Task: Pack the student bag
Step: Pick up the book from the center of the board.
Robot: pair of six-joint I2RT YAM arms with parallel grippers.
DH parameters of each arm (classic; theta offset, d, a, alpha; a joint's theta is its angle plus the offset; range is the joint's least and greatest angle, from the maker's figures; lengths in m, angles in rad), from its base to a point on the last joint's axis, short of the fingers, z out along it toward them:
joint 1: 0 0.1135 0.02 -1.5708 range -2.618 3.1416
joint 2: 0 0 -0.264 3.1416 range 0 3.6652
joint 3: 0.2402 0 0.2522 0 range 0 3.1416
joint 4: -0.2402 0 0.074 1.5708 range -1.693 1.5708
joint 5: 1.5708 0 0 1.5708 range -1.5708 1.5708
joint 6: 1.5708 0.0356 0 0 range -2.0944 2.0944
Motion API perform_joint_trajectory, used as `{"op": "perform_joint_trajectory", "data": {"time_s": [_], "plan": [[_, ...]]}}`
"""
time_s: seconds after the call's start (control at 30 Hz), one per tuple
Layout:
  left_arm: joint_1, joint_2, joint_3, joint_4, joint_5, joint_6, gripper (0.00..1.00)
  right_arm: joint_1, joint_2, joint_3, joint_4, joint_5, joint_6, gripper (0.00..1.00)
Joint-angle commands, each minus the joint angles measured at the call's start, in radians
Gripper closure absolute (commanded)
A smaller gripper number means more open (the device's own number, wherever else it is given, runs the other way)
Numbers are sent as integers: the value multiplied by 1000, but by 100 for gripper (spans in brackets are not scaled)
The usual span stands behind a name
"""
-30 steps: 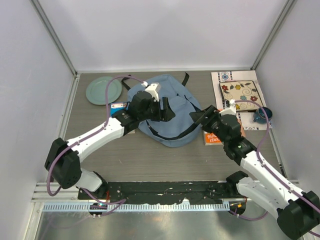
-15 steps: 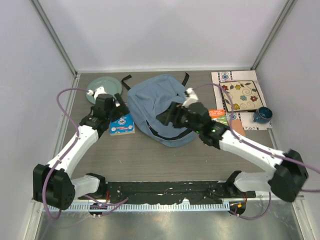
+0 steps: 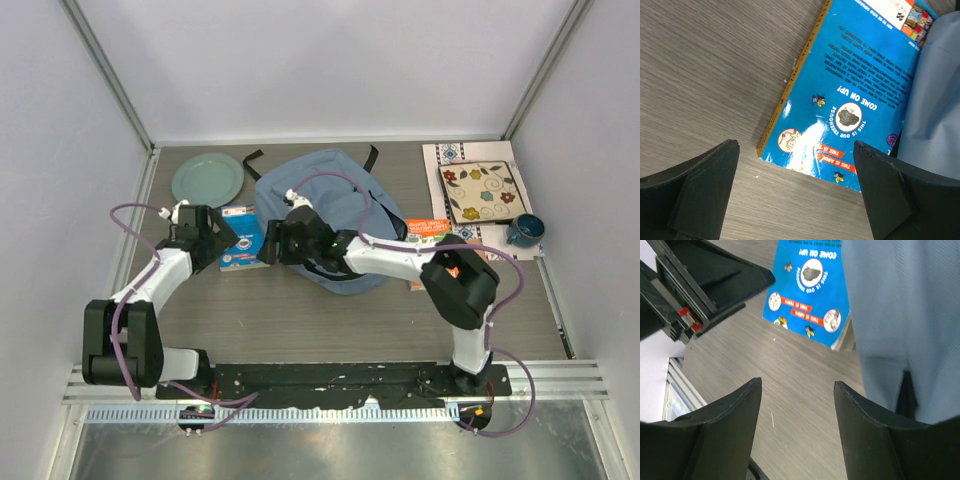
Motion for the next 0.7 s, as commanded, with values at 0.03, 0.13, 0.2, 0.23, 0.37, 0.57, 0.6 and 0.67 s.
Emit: {"op": "perform_joint_trajectory", "data": {"time_s": [0.03, 0.13, 0.2, 0.23, 0.37, 0.57, 0.6, 0.67], "plan": [[40, 55, -18, 122, 72, -11, 0, 30, 110, 201, -80, 77, 9, 36], [52, 78, -32, 154, 95, -14, 0, 35, 186, 273, -146, 143, 31, 36], [58, 92, -38, 171, 106, -14, 0, 34, 232, 298, -172, 158, 39, 36], [60, 97, -38, 178, 114, -14, 0, 34, 243, 320, -181, 161, 49, 37], [79, 111, -45, 193, 132, -9, 0, 34, 280, 347, -204, 189, 72, 37], [132, 111, -94, 259, 216, -19, 2, 26, 343, 401, -226, 201, 99, 37], [135, 112, -98, 274, 227, -22, 2, 26, 367, 421, -226, 186, 99, 38], [141, 121, -104, 288, 259, -26, 4, 24, 387, 436, -223, 181, 103, 39]]}}
